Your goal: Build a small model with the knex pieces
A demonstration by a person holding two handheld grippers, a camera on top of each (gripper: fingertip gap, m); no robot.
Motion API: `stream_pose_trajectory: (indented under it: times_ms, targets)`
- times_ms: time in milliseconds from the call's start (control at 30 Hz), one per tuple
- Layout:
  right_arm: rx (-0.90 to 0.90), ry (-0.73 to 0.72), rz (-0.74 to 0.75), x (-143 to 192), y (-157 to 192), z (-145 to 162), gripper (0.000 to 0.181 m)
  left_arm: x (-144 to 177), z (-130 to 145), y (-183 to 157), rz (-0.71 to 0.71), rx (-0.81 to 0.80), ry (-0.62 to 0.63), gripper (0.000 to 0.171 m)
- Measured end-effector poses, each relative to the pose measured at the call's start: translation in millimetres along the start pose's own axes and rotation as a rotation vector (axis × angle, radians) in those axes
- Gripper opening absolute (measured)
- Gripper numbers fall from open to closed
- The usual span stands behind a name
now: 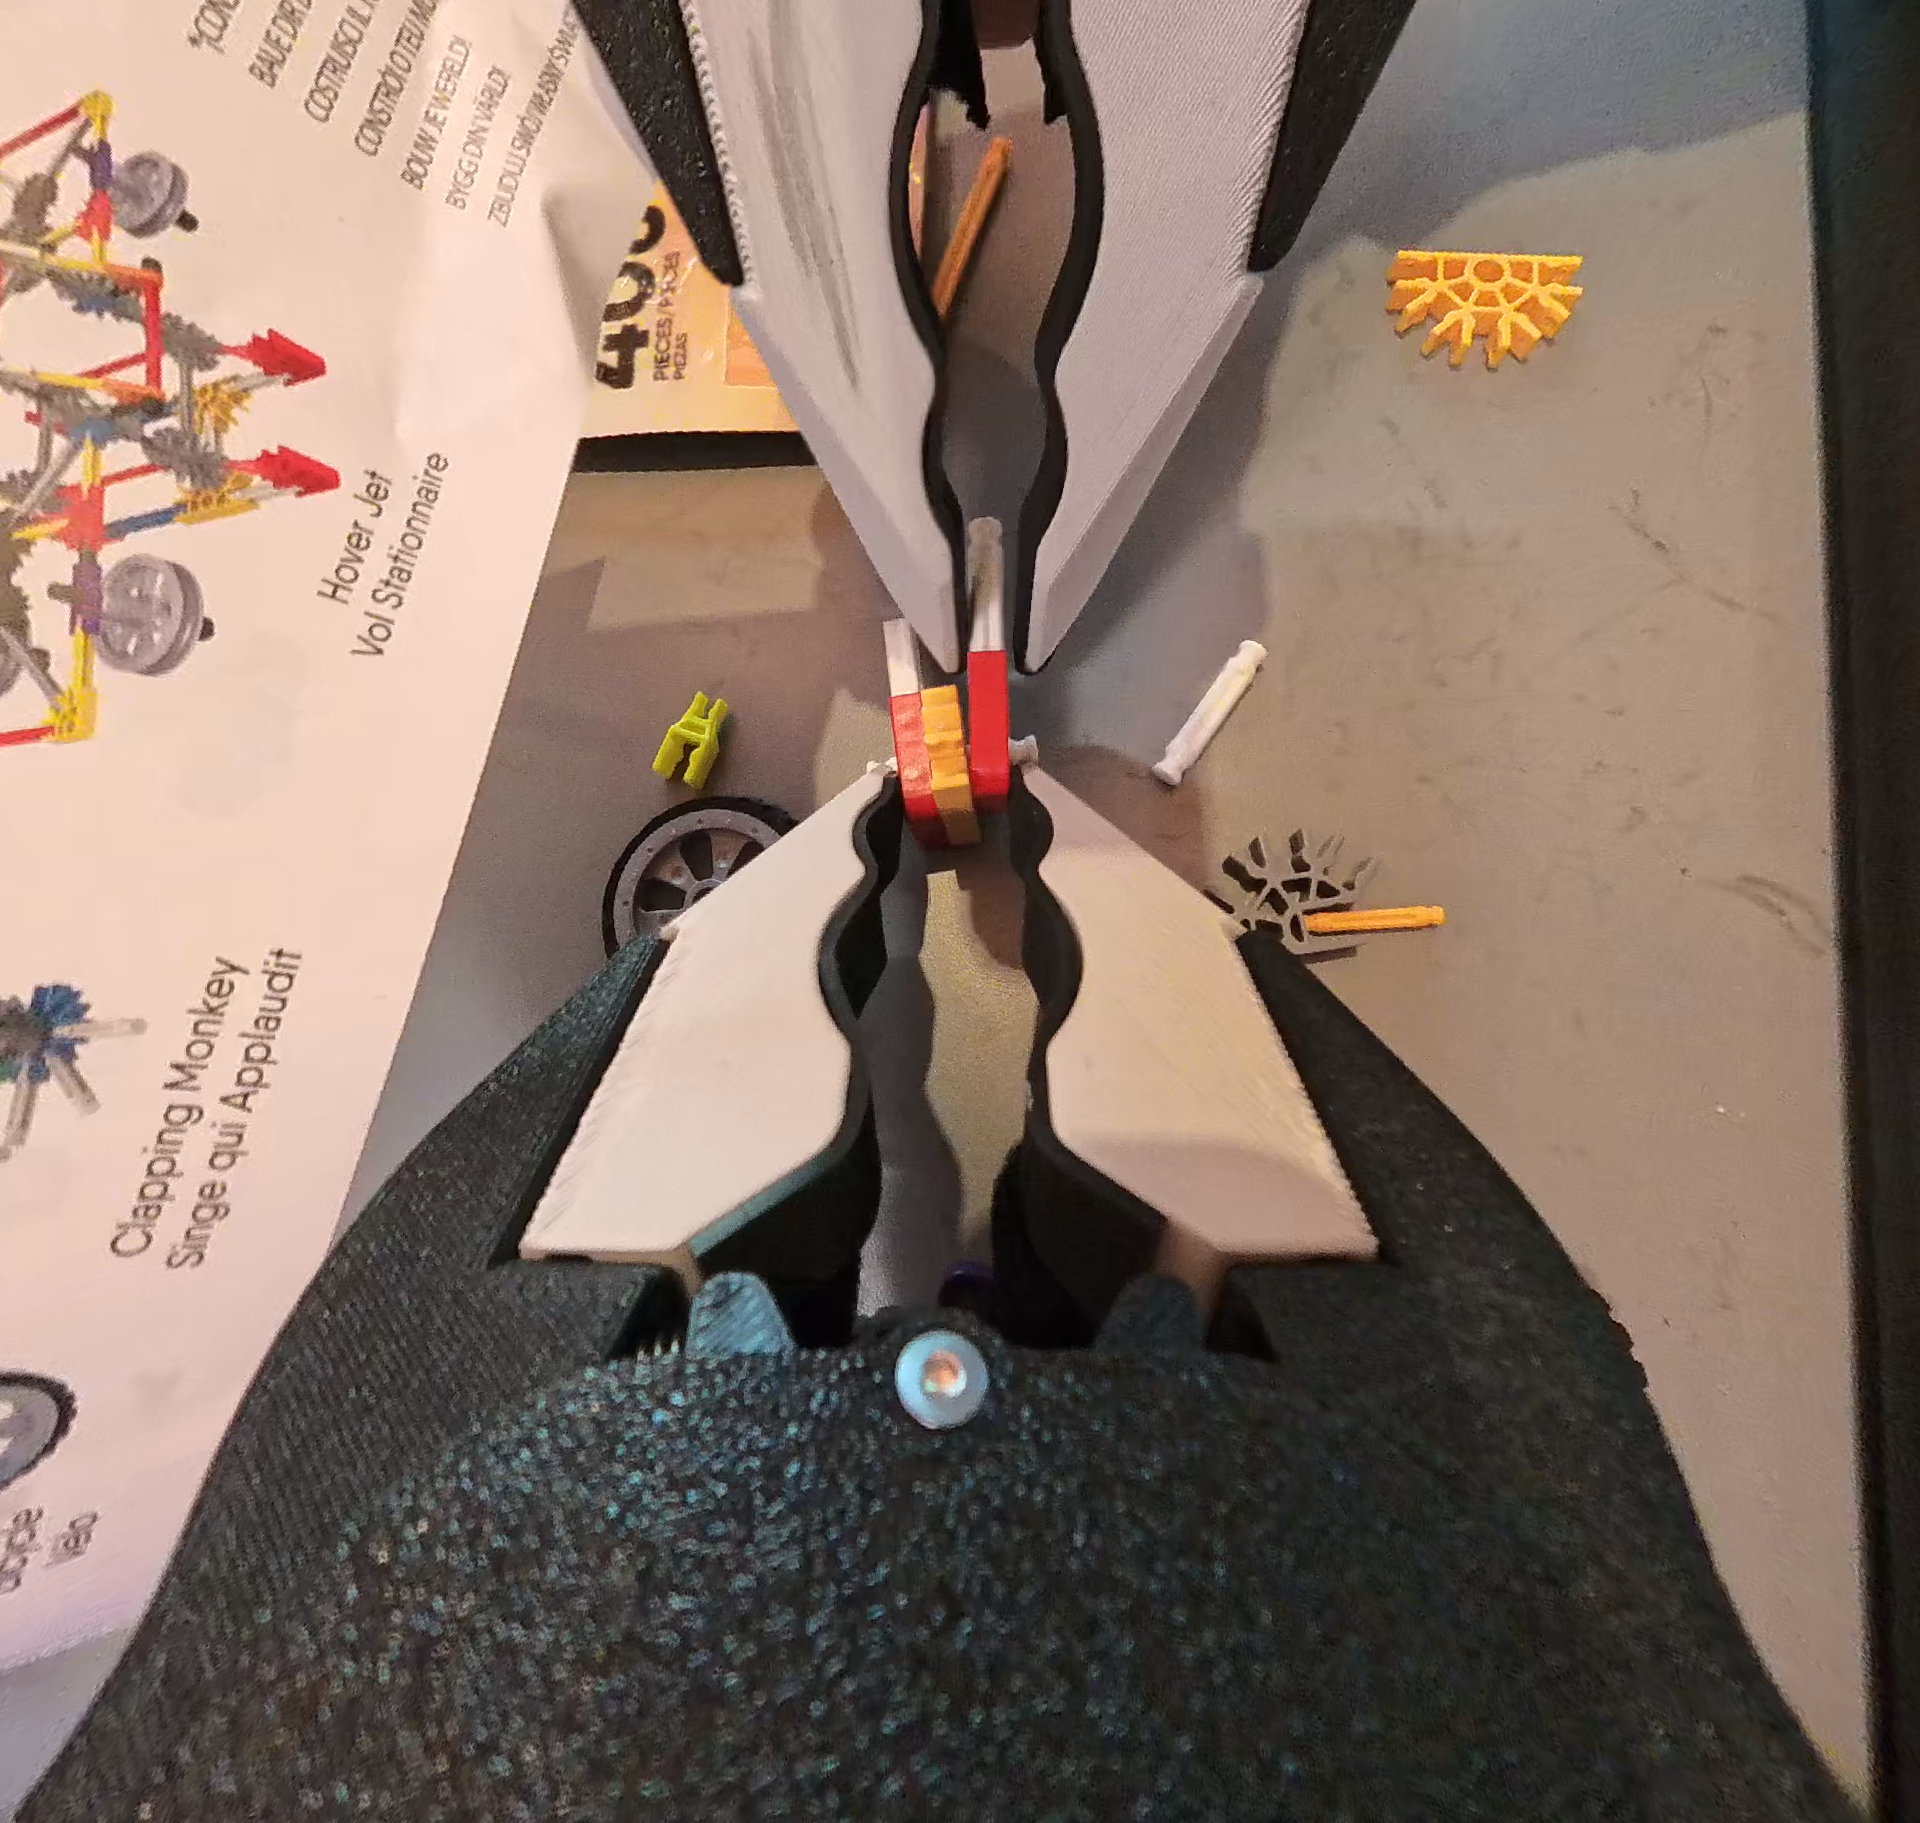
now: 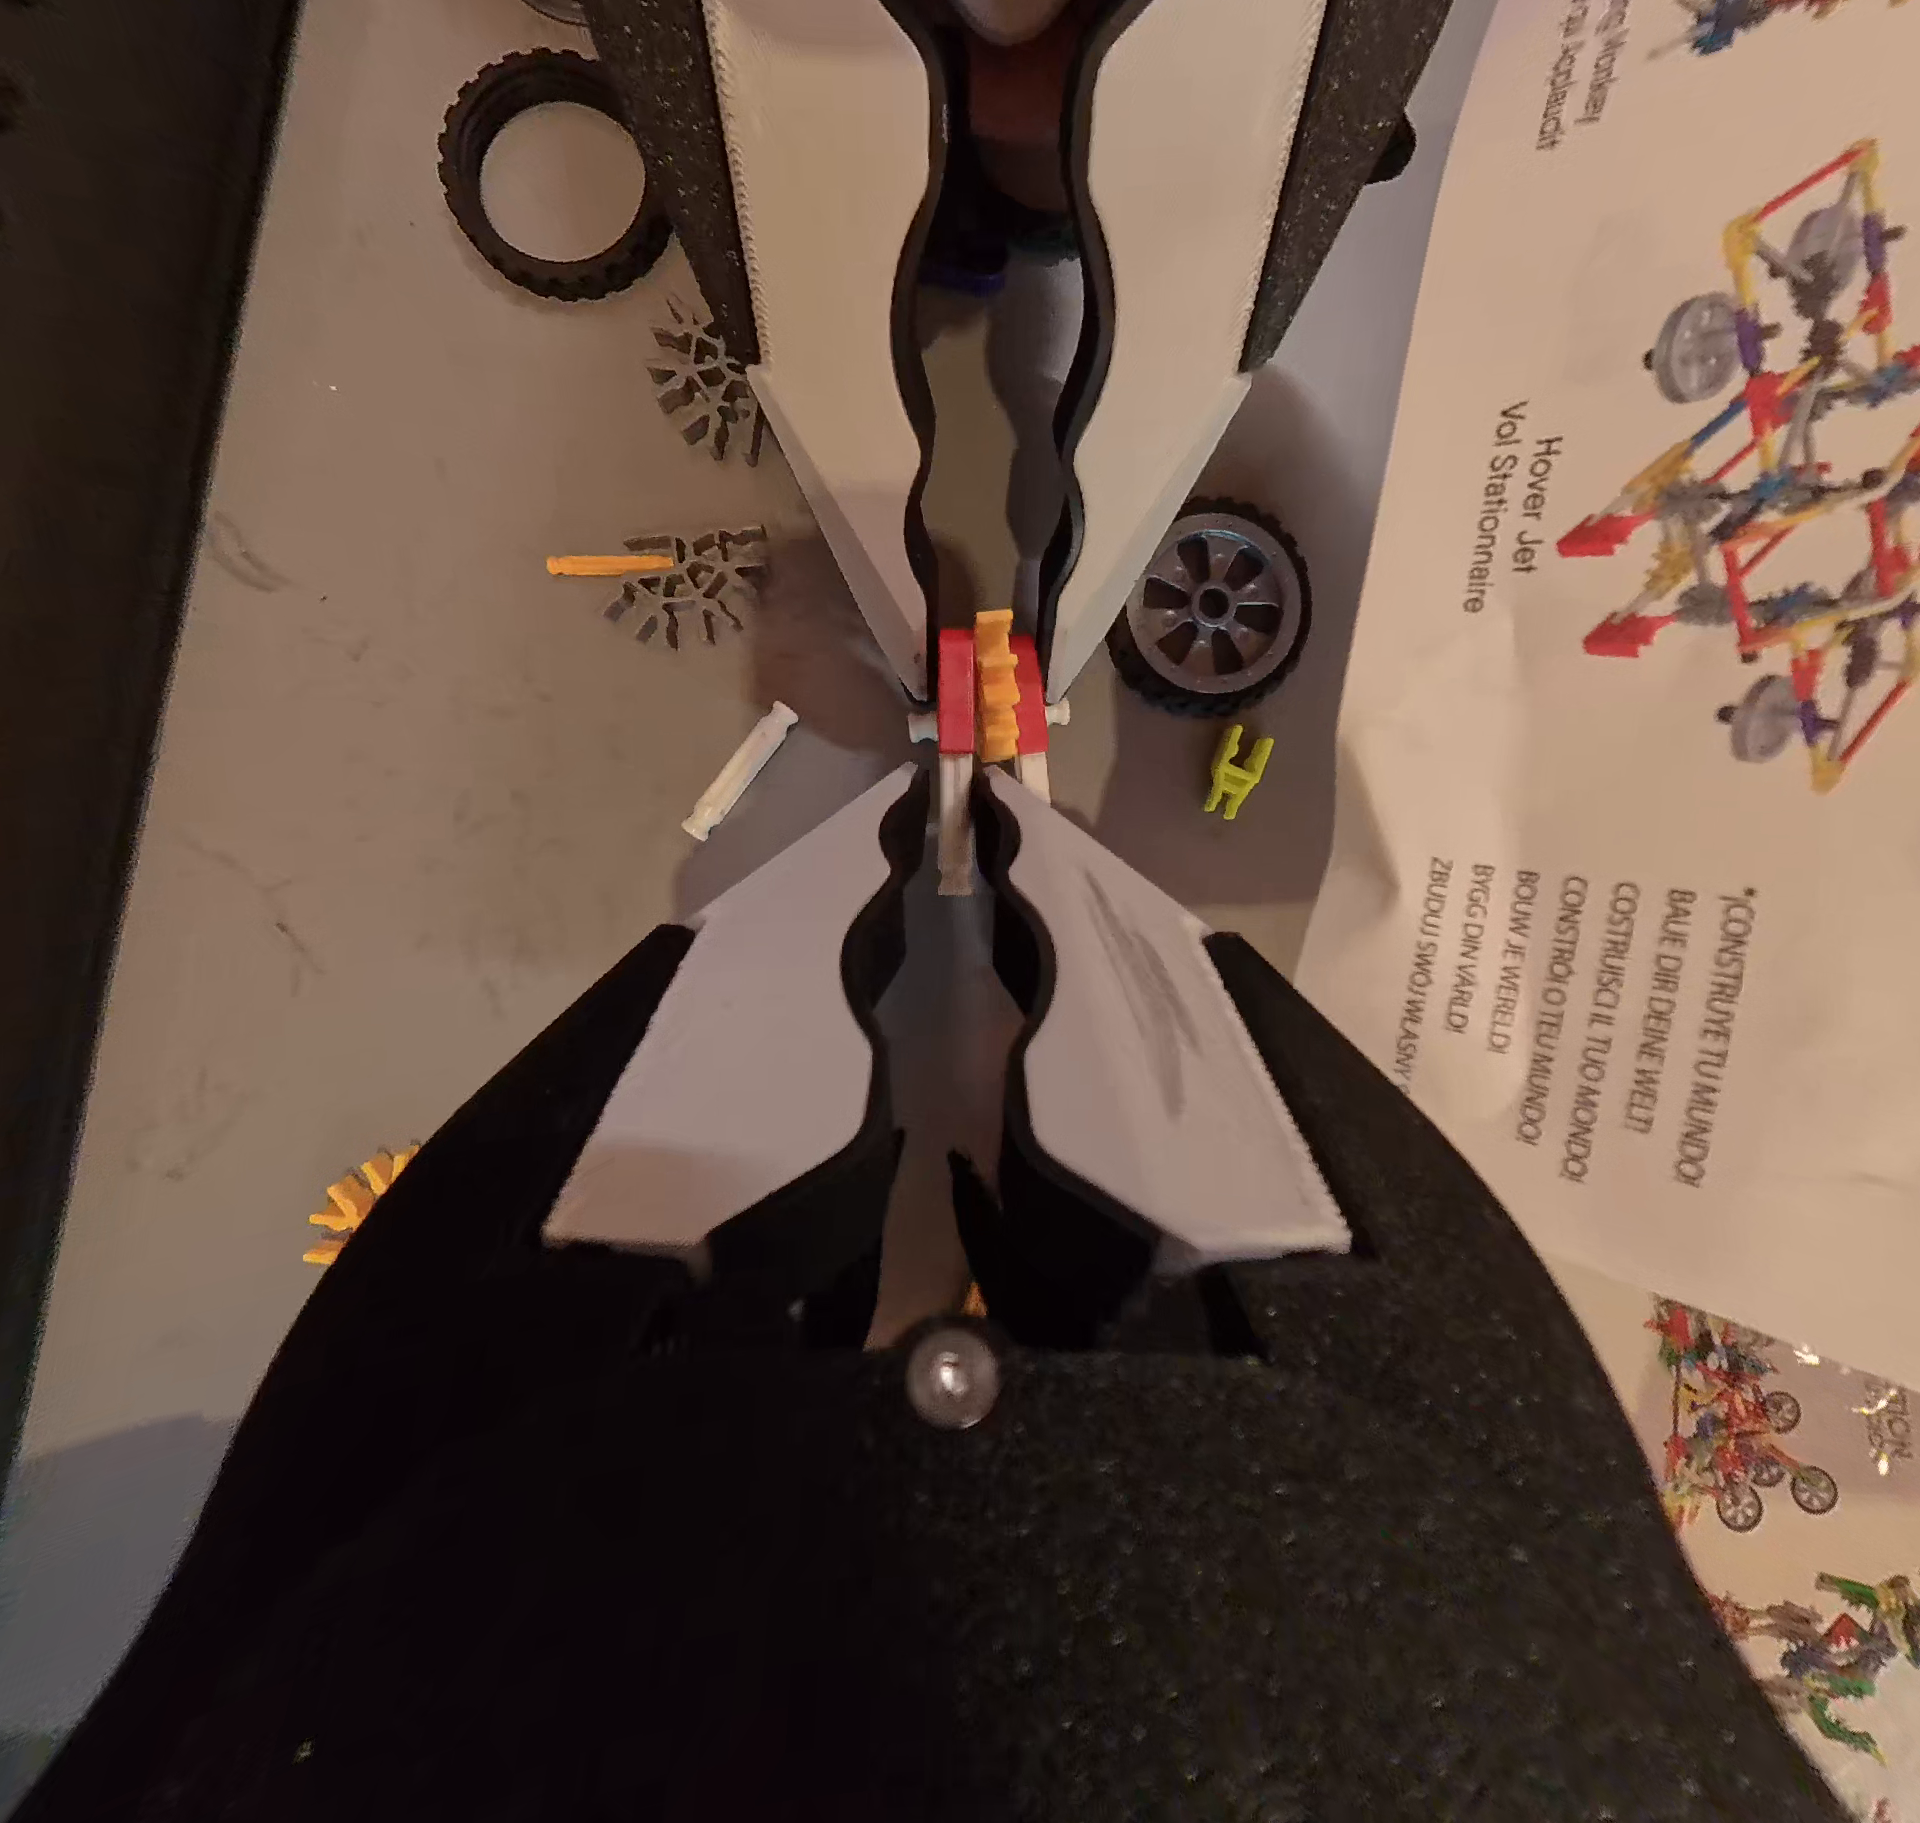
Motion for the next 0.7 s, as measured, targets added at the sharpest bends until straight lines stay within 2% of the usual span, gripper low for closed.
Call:
stream_pose_trajectory:
  times_ms: [700]
  targets:
    - [-0.014,-0.025,0.008,-0.4,-4.2,1.3,0.004,4.3,0.8,1.4,-0.037,-0.044,0.020,0.023]
Point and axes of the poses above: each gripper's, where its closed fingertips meet, x back along the fingers, z out of its underside, y = z × x across the jaws, the point moved 5 cm from there along x, back along the fingers, and after that the axes turned 8 degrees about -z, right-handed, at the moved point
